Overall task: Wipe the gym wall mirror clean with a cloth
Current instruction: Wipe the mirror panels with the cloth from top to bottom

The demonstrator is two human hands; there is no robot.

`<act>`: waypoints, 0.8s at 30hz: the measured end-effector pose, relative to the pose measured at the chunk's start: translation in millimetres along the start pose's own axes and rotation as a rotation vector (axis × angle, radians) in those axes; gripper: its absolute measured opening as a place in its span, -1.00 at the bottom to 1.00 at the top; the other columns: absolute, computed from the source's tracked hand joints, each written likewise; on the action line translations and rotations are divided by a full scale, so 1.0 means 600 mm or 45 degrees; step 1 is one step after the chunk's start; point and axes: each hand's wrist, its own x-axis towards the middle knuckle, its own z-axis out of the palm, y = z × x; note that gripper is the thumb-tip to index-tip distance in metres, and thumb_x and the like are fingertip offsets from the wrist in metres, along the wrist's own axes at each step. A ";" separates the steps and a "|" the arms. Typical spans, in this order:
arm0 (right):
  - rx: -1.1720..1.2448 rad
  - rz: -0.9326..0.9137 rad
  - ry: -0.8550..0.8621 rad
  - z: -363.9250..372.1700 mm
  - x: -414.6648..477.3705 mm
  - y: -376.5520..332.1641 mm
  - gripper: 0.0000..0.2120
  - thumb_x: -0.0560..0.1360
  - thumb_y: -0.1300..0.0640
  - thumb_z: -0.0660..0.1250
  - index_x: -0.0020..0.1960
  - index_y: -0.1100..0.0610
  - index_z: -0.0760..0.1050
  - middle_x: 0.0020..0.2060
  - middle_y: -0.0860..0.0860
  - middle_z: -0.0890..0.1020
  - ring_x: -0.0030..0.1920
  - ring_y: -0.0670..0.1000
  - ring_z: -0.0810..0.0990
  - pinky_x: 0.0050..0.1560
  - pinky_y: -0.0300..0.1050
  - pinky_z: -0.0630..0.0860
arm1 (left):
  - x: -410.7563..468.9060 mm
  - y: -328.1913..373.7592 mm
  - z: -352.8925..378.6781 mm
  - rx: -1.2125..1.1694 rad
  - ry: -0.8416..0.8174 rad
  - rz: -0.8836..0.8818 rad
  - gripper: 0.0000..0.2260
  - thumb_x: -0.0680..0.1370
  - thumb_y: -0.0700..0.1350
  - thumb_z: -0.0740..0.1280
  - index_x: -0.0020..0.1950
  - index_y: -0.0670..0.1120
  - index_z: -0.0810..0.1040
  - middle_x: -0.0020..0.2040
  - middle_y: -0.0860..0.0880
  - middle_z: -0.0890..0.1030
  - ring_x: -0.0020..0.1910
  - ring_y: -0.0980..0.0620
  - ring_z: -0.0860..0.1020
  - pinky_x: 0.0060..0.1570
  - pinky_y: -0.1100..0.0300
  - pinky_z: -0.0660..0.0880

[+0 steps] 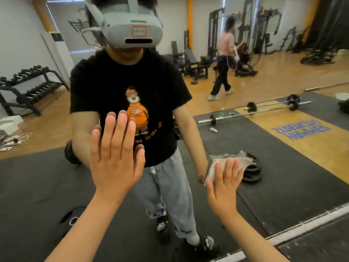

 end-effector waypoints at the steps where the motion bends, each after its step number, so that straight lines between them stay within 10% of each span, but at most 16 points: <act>1: 0.009 -0.007 0.000 -0.002 0.006 -0.002 -0.44 0.70 -0.11 -0.10 0.63 -0.01 -0.20 0.60 0.03 -0.26 0.58 0.14 -0.28 0.50 0.26 -0.27 | -0.001 0.000 0.001 0.005 0.001 -0.004 -0.40 0.63 -0.04 0.16 0.61 -0.16 0.05 0.64 -0.05 -0.05 0.61 -0.06 -0.04 0.57 -0.06 -0.05; 9: 0.039 -0.168 0.184 -0.086 0.260 -0.143 -0.47 0.69 -0.12 -0.12 0.62 -0.09 -0.13 0.59 -0.07 -0.24 0.58 0.08 -0.25 0.50 0.30 -0.22 | 0.001 0.002 0.003 0.008 0.027 -0.020 -0.42 0.63 -0.04 0.16 0.60 -0.17 0.07 0.54 -0.16 0.17 0.61 -0.05 -0.04 0.57 -0.05 -0.06; 12: 0.078 -0.115 0.240 -0.100 0.295 -0.195 -0.50 0.68 -0.10 -0.09 0.57 0.03 0.06 0.58 0.11 0.07 0.57 0.14 -0.09 0.51 0.33 -0.16 | 0.002 0.003 0.000 0.001 0.012 -0.025 -0.43 0.63 -0.04 0.15 0.60 -0.18 0.09 0.52 -0.17 0.20 0.61 -0.04 -0.04 0.57 -0.04 -0.07; 24: -0.023 -0.178 -0.059 0.026 -0.038 -0.078 -0.43 0.69 -0.14 -0.05 0.63 -0.05 -0.16 0.61 0.01 -0.20 0.60 0.13 -0.23 0.53 0.28 -0.26 | 0.001 0.003 0.003 0.008 -0.005 -0.025 -0.48 0.64 -0.03 0.12 0.56 -0.21 0.14 0.52 -0.19 0.18 0.61 -0.04 -0.09 0.57 -0.06 -0.07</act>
